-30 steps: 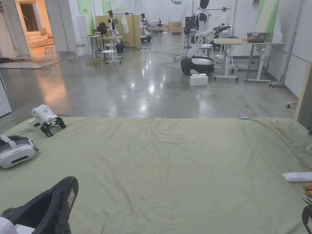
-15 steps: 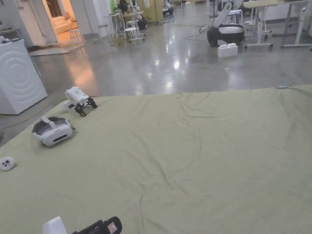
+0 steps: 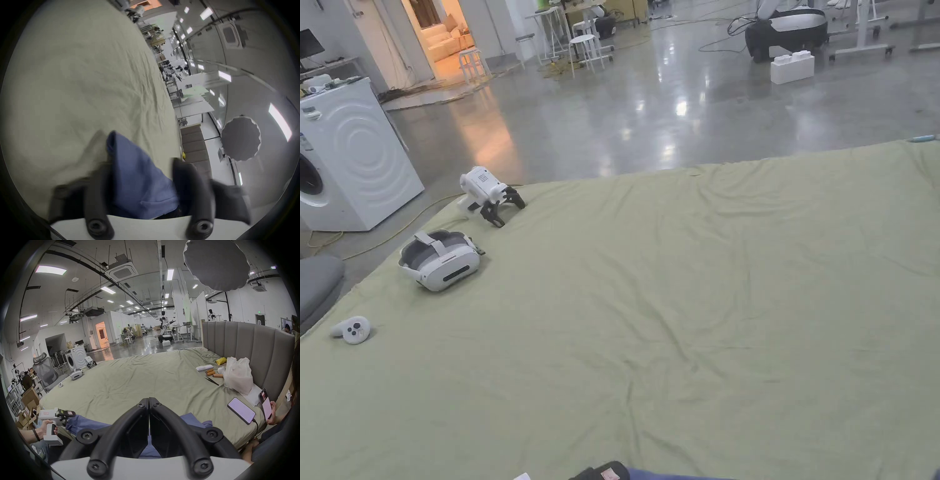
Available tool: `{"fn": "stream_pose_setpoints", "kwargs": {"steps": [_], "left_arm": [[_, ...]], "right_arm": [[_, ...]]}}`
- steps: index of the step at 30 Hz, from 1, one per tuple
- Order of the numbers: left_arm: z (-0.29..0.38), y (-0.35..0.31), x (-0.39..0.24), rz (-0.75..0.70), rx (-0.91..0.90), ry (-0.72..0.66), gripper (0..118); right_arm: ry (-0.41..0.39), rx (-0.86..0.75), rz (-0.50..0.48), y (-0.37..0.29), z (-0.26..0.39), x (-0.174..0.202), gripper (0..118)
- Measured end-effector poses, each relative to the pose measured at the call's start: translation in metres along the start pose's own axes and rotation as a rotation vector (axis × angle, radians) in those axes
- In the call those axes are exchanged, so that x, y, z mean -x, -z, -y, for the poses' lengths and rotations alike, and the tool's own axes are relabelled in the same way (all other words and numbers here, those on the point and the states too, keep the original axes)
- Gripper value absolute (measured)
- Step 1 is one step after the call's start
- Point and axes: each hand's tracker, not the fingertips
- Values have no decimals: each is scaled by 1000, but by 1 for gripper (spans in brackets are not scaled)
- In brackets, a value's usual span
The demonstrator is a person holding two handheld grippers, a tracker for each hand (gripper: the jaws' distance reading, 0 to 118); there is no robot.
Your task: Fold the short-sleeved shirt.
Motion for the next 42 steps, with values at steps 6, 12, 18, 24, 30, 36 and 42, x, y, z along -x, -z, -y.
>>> {"fn": "stream_pose_setpoints", "kwargs": {"steps": [6, 12, 18, 24, 30, 36, 42], "left_arm": [[-1, -5, 0, -124, -98, 4, 3], [-49, -70, -29, -236, -218, 137, 3], [-70, -99, -106, -313, -260, 350, 3], [24, 8, -160, -273, -80, 462, 3], [117, 113, -161, -342, 156, 641, 3], [134, 146, -144, -327, 293, 599, 76], [103, 85, -172, -273, 141, 669, 82]], "right_arm": [[8, 13, 22, -4, 11, -15, 0], [52, 25, 10, 5, 11, -15, 0], [77, 34, -20, 12, 8, -12, 0], [98, 28, -37, 9, 7, -9, 0], [93, 24, 7, -9, 9, -18, 0], [115, 35, 55, -16, 15, -31, 0], [129, 44, 45, -13, 17, -33, 0]]}}
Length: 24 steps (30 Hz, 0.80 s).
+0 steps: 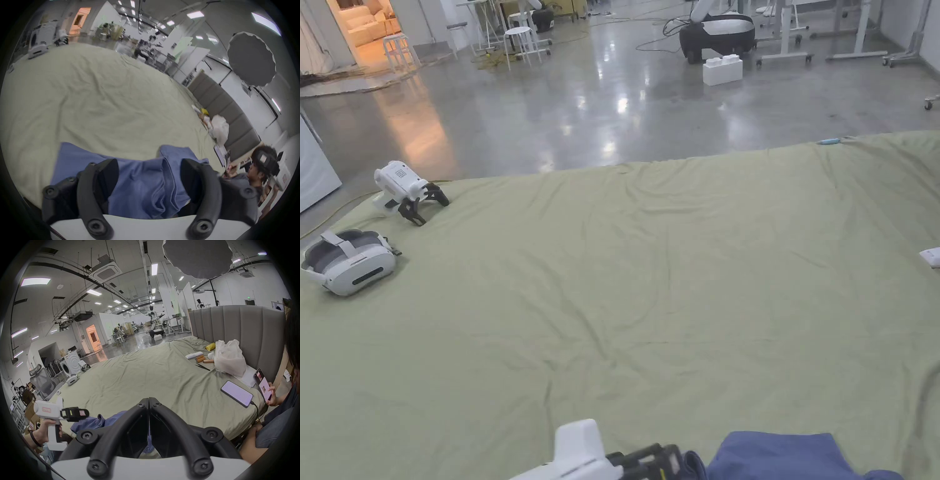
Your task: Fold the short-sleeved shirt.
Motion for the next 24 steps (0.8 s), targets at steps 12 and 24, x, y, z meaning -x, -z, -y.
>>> {"fn": "stream_pose_setpoints", "kwargs": {"steps": [12, 24], "left_arm": [[55, 94, 5, 91, 185, -72, 0], [-16, -33, 135, 42, 54, -245, 94]], "right_arm": [[-23, 46, -4, -2, 2, 11, 0], [-30, 67, -50, 18, -2, 24, 0]]}}
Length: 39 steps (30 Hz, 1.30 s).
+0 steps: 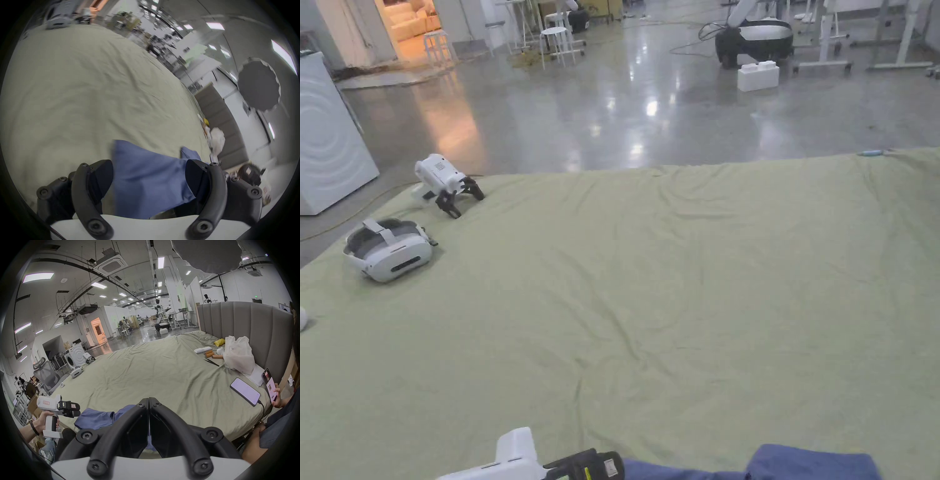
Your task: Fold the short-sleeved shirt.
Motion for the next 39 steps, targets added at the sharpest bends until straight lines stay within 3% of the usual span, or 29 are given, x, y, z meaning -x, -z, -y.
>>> {"fn": "stream_pose_setpoints", "kwargs": {"steps": [6, 7, 8, 9, 10, 15, 17, 18, 20, 23, 25, 29, 35, 37, 39], "left_arm": [[24, 41, 37, 156, -5, -173, 89], [26, 43, 36, 193, -27, -194, 80], [29, 47, 34, 182, -43, -244, 61], [32, 51, 35, 160, -48, -291, 22], [36, 55, 35, 160, -35, -290, 15], [29, 13, 35, 113, -153, -306, 7], [15, -20, 26, 63, -151, -248, 7], [5, -41, 15, -38, -188, -120, 7], [-10, -69, -11, -87, -207, -27, 7], [-9, -72, -71, -154, -164, 110, 7], [3, -46, -115, -129, -134, 229, 8], [41, 38, -168, -77, -17, 342, 8], [85, 136, -199, -49, 149, 363, 11], [87, 151, -197, -79, 206, 367, 29], [81, 133, -196, 42, 161, 305, 65]], "right_arm": [[-1, 22, -13, 1, 2, 6, 0], [-4, 23, -10, 0, 2, 7, 0], [-4, 22, -8, -2, 2, 6, 0], [-1, 21, -4, -3, 2, 5, 0], [5, 20, -2, -4, 2, 4, 0], [19, 22, 12, -3, 12, -13, 0], [25, 20, 8, -2, 12, -16, 0], [25, 18, 4, -1, 14, -12, 0], [25, 16, -1, 2, 15, -10, 0], [24, 16, -5, 6, 21, -17, 0], [36, 9, -9, 3, 23, -20, 0], [45, 3, -4, -6, 21, -20, 0], [70, 1, 41, -19, 31, -30, 0], [84, 8, 50, -20, 33, -37, 0], [91, 10, 58, -20, 35, -42, 0]]}}
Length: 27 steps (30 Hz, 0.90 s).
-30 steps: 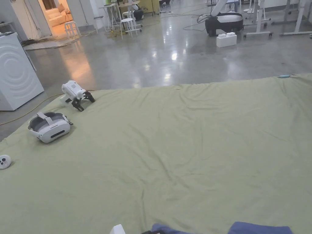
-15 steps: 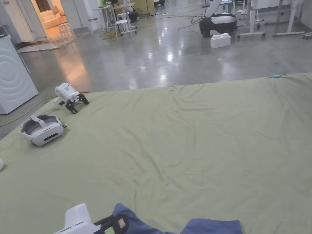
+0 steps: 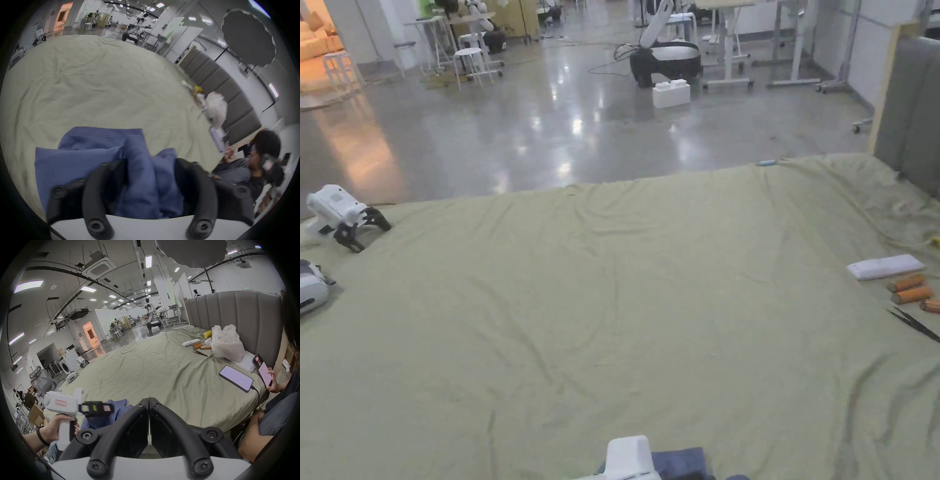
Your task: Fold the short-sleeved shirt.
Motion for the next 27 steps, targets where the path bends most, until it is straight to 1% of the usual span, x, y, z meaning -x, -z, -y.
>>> {"fn": "stream_pose_setpoints", "kwargs": {"steps": [1, 2, 3, 4, 5, 6, 7, 8, 9, 10, 12, 13, 15, 17, 18, 19, 20, 22, 23, 24, 25, 26, 27], "left_arm": [[-4, -18, 0, 32, -36, -7, 76], [-7, -33, 0, 37, -76, -4, 84], [-8, -51, 3, 38, -144, -10, 87], [-6, -65, 7, 43, -222, -33, 87], [-5, -72, 9, 54, -254, -68, 84], [-5, -70, 12, 40, -249, -100, 73], [-4, -63, 17, 64, -230, -98, 50], [-1, -53, 23, 75, -220, -103, 24], [3, -37, 27, 73, -187, -146, 3], [8, -23, 35, 55, -131, -195, 3], [18, 5, 45, 223, -47, -257, 0], [24, 20, 41, 207, -7, -260, 0], [33, 42, 37, 144, 42, -168, 0], [37, 57, 33, 51, 62, -113, 0], [36, 57, 32, 81, 35, -132, 0], [32, 55, 28, 64, 31, -138, 0], [30, 55, 25, 55, 45, -130, 0], [23, 44, 15, 40, 56, -67, 0], [19, 36, 11, 42, 51, -67, 1], [13, 19, 8, 67, 0, -75, 11], [7, -3, 4, 109, -60, -79, 16], [1, -23, 5, 119, -98, -64, 21], [-4, -47, 8, 118, -136, -43, 35]], "right_arm": [[2, 0, 6, 0, 1, -2, 0], [7, 1, 10, 0, 1, -5, 0], [14, 3, 12, 1, 1, -5, 0], [17, 6, 13, 1, 2, -7, 0], [19, 9, 14, 2, 2, -8, 0], [17, 12, 16, 2, 2, -8, 0], [15, 14, 21, 2, 3, -8, 0], [15, 16, 23, 1, 3, -8, 0], [13, 17, 22, -1, 3, -8, 0], [10, 17, 21, -3, 2, -8, 0], [7, 15, 24, -6, 2, -8, 0], [8, 16, 26, -7, 2, -9, 0], [4, 22, 38, -7, 3, -9, 0], [2, 24, 48, -7, 4, -9, 0], [0, 29, 45, -6, 4, -8, 0], [-6, 36, 40, -5, 3, -4, 0], [-16, 46, 36, -3, 4, -1, 0], [-68, 87, 7, 8, 5, 9, 0], [-92, 103, -15, 14, 5, 14, 0], [-110, 120, -28, 22, 6, 21, 0], [-114, 136, -52, 30, 8, 28, 0], [-114, 161, -92, 39, 9, 33, 0], [-115, 180, -132, 52, 12, 39, 0]]}}
